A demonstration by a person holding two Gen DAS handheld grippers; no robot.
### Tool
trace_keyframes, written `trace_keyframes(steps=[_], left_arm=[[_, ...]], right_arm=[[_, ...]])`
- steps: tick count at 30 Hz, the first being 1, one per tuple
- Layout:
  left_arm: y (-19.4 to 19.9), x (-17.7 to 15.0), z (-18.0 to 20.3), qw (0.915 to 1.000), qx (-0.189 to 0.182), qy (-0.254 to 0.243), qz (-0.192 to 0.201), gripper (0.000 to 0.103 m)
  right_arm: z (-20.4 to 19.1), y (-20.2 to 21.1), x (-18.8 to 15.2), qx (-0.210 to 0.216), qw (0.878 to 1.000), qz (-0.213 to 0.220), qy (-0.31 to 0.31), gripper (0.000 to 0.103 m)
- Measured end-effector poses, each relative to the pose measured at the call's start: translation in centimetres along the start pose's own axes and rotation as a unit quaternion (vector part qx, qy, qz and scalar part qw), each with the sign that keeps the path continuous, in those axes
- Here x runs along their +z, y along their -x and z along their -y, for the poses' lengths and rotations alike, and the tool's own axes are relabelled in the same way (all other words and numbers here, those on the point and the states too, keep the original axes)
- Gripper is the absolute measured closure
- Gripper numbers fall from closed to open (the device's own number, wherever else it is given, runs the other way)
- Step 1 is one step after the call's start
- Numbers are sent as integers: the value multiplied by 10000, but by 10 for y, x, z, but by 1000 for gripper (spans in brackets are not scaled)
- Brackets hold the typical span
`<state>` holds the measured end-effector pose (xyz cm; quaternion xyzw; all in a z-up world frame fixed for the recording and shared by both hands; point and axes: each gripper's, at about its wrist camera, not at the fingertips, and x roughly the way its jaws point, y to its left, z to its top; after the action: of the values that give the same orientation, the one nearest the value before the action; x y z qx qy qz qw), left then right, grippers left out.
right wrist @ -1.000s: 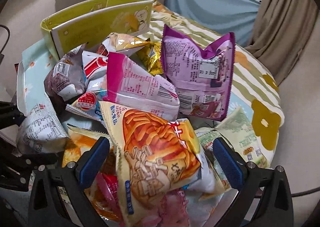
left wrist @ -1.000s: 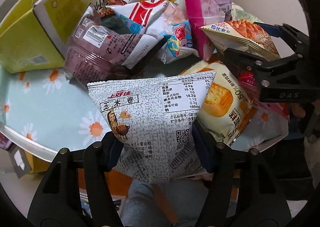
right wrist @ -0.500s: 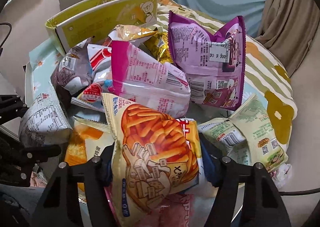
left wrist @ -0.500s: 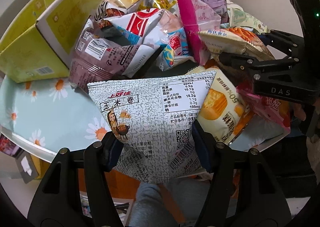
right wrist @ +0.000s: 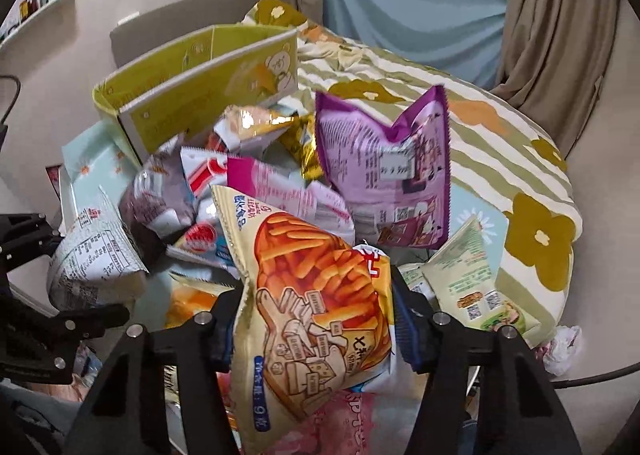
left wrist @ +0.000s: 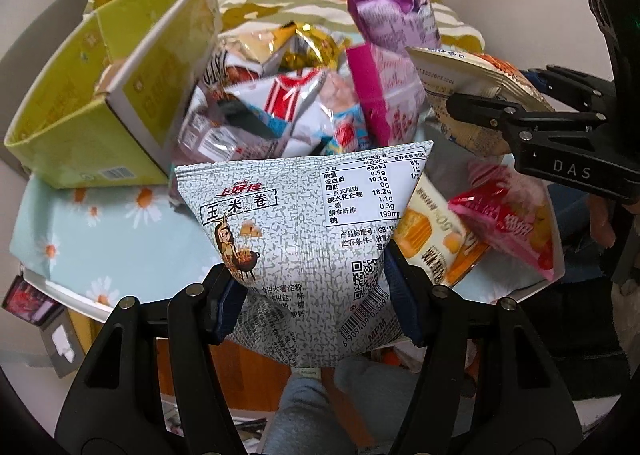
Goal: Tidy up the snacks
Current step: 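Carry both bags over the yellow box and open both tools to drop them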
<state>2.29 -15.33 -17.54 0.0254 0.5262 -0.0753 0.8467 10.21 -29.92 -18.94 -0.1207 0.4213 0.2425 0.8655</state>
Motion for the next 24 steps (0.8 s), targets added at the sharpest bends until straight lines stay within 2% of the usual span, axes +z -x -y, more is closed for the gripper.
trace_keyframes(steps=[6,12,18,24], left_arm=[[31,20,-2,9993,-8,117,357,41],[54,55,-30,9968,106,279,745,41],[77,100,-80,9918,451,462,1100,41],[70,155,-156,9900,581,565,1158,41]], right_arm=[[-2,28,15,56,9997,207,-129,47],[-6,55,48,169,9983,516,-231,47],[-28,62,100,174,9964,835,27,47],[-51,41,162,182,9935,1118,-140,47]])
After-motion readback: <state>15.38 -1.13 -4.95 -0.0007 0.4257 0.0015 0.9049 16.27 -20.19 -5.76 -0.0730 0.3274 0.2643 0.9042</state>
